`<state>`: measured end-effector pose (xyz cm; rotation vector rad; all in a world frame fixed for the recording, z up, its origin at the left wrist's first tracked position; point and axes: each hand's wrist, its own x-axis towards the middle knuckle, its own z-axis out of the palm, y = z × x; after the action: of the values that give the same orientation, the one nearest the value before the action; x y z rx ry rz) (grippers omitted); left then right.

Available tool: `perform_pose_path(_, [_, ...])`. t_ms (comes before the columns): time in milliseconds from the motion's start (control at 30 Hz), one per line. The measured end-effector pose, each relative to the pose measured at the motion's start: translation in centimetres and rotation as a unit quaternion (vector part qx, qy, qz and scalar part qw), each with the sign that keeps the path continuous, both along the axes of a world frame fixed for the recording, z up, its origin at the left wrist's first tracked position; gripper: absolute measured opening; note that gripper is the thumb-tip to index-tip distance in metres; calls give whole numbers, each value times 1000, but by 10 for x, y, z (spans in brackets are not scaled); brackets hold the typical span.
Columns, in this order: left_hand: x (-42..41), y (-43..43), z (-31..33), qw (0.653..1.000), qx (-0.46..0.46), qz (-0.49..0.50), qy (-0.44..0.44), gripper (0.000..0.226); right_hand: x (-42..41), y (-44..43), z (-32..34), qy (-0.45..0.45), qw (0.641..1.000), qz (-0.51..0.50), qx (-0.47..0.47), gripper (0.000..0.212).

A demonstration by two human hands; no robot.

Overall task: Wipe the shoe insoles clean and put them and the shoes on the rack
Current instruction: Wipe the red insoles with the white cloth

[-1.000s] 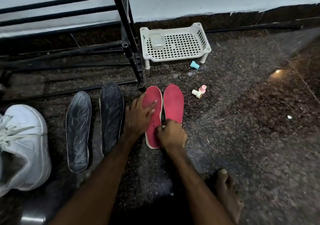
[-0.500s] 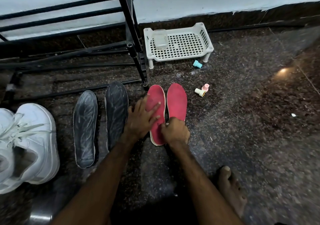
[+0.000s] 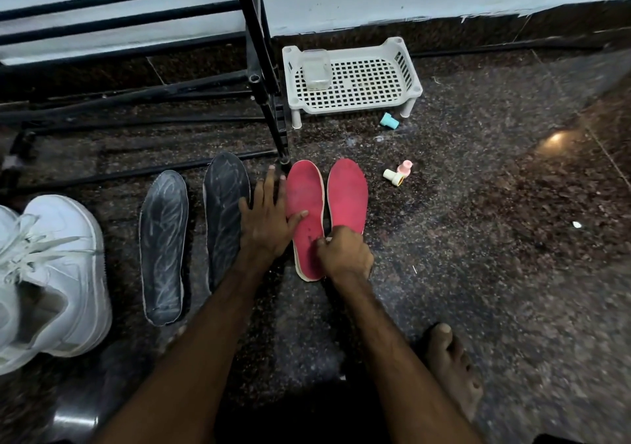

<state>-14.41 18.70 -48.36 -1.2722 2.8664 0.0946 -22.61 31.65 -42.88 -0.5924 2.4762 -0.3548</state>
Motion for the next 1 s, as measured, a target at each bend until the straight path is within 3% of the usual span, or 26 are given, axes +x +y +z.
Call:
perform_pose_path(133, [5,7,2,996,3,-81,-22,66,0,0,-1,0,1000,0,0,38])
perform_pose_path(200, [8,3,2,997,1,-77,-31,61,0,0,-2,-2,1000,1,0,38])
perform_pose_path(400, [-7,0,15,999,7,5,-32,62,-2,-1,-5,-3,1000,6,0,40])
perform_pose_path(533, [0,11,24,982,70,153,86,65,-9,6,-11,-64,995,-47,-60,38])
perform_pose_path(633, [6,27,25,953,130,204,185,69,-26,13,-14,-157,956,-159,-189,38])
perform_pose_path(767, [8,46,19,948,152,167,223,72,-45,2,-7,-342,843,-213,-355,7])
perform_pose_path(833, [8,48,14,939,193,177,224,78,-54,-11,-9,-311,856,-172,-376,18])
perform_pose_path(900, [8,47,10,939,200,174,218,80,-57,-25,-13,-202,900,-119,-369,25])
perform_pose_path(1000, [7,43,8,931,212,188,228,80,-49,-52,-8,-32,925,-34,-377,26])
